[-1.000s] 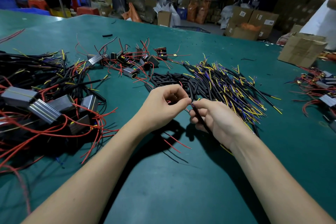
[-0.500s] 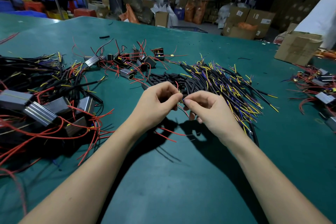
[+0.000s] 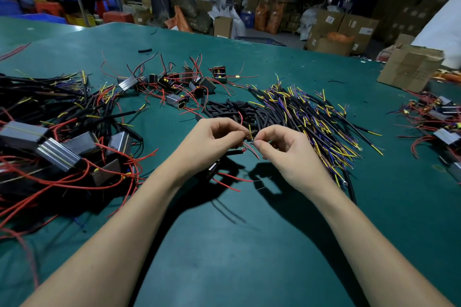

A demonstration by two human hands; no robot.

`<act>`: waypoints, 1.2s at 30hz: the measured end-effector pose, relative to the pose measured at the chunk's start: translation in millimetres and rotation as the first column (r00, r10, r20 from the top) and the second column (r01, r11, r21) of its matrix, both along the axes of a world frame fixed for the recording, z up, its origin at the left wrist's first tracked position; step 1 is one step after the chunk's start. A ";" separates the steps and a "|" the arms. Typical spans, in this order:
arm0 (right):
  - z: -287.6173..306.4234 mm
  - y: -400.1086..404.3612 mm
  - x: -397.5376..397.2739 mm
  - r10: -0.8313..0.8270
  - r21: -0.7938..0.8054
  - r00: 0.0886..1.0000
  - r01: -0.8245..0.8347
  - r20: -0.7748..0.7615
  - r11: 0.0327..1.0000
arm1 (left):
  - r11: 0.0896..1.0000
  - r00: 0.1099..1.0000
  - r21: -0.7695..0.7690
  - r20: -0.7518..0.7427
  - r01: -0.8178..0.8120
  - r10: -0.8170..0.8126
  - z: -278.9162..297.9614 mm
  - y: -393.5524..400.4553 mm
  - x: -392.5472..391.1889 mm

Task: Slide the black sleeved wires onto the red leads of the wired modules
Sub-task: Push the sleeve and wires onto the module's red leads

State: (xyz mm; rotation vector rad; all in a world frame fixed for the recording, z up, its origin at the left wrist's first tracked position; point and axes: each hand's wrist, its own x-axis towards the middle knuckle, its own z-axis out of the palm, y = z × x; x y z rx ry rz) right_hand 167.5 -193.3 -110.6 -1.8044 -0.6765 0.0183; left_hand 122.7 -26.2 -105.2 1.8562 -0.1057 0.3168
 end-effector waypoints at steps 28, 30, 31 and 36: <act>-2.7 7.9 -13.7 -0.134 -0.167 0.693 0.348 0.708 0.922 | 0.997 0.995 -0.011 -0.053 -0.081 0.080 0.6 -9.4 1.4; -4.3 8.5 -13.0 -0.134 -0.163 0.749 0.308 0.649 0.937 | 0.998 0.995 -0.015 -0.074 -0.064 0.062 0.7 -6.7 2.6; -4.7 8.5 -12.4 -0.150 -0.132 0.816 0.266 0.558 0.955 | 0.999 0.997 0.006 -0.064 -0.047 0.048 0.7 -5.9 2.3; -4.2 7.6 -8.1 -0.163 -0.073 0.975 0.176 0.151 0.982 | 0.940 0.989 0.337 0.149 -0.058 0.007 0.5 -6.1 -3.7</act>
